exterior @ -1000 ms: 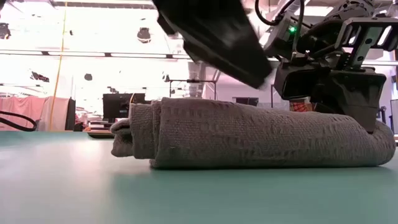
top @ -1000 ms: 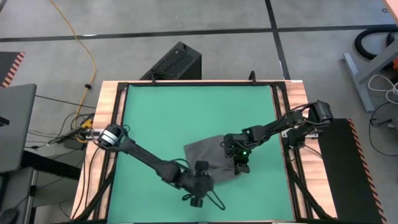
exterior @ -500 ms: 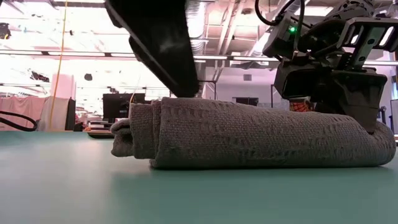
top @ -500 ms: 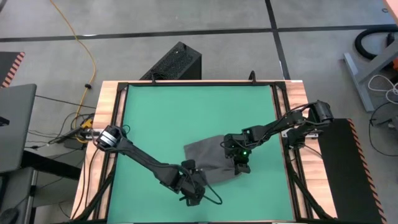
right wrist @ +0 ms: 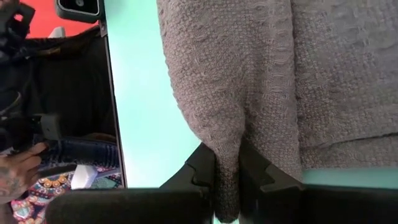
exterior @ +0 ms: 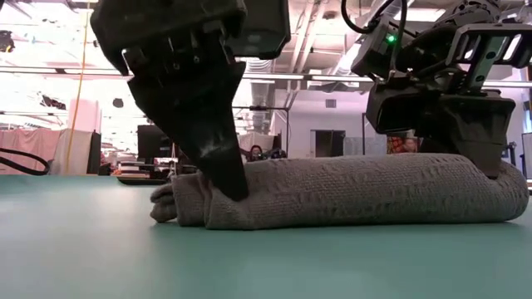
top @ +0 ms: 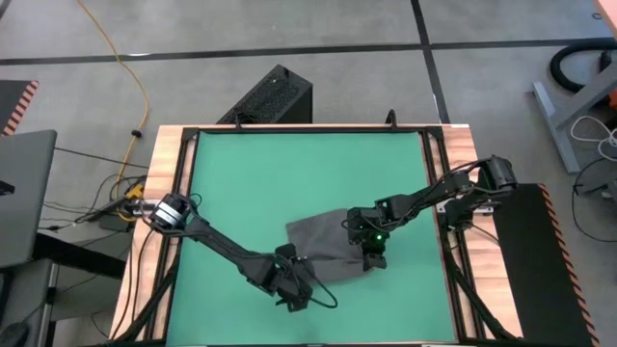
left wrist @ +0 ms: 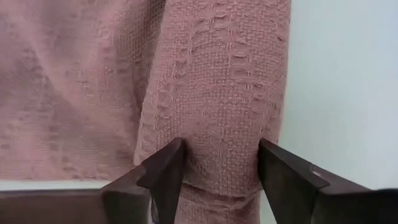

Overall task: Roll towel
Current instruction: Roll the black towel

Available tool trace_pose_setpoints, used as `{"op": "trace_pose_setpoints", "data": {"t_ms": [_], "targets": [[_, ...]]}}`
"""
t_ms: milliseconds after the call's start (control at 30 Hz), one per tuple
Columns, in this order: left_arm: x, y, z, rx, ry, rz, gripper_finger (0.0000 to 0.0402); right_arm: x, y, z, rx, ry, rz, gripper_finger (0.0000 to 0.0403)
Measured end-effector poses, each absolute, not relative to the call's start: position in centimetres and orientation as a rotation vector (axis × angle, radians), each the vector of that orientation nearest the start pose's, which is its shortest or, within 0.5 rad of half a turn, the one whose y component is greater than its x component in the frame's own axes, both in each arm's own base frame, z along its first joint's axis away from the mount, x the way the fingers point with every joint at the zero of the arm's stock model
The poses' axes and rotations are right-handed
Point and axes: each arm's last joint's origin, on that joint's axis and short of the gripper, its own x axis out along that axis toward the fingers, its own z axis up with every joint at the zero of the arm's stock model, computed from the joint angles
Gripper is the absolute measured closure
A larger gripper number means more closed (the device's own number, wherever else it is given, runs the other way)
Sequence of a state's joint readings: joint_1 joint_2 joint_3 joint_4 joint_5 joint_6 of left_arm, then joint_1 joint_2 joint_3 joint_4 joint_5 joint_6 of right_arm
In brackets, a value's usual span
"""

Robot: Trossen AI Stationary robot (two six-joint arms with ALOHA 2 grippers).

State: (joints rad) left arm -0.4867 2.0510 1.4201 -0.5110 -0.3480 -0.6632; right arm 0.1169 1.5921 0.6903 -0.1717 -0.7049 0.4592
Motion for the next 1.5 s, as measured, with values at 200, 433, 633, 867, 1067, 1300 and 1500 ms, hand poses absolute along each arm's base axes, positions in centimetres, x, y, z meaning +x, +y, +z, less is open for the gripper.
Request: {"op": "trace_pose_setpoints", "data": {"t_ms": [200,433,633,867,1067,1300,1500], "targets": [[37.2,-17.9,14.2,-0.259,0.988,0.163,0.0309,26.3,4.9,13.3,0.734,1.231,0.448,0.0354],[38.3,-19.2,15.0,-0.379,0.985,-0.246,0.0381,26.0,6.1,13.5,0.767,1.27,0.536,0.0354],[37.9,-19.2,14.7,-0.399,1.053,-0.301,0.0381,26.1,6.4,13.4,0.726,1.258,0.49,0.0354],[36.6,-17.6,11.6,-0.615,0.994,-0.346,0.0381,26.3,6.4,13.3,0.609,1.208,0.402,0.0313],[34.9,-16.8,9.8,-0.726,0.898,-0.363,0.0381,25.9,5.5,13.6,0.585,1.213,0.437,0.0233],[34.7,-16.8,9.6,-0.735,0.918,-0.368,0.0381,23.9,3.5,16.7,0.432,1.156,0.315,0.0175],[34.8,-16.5,9.6,-0.753,0.917,-0.366,0.0381,21.6,7.3,20.9,0.205,0.867,0.385,0.0175]]}}
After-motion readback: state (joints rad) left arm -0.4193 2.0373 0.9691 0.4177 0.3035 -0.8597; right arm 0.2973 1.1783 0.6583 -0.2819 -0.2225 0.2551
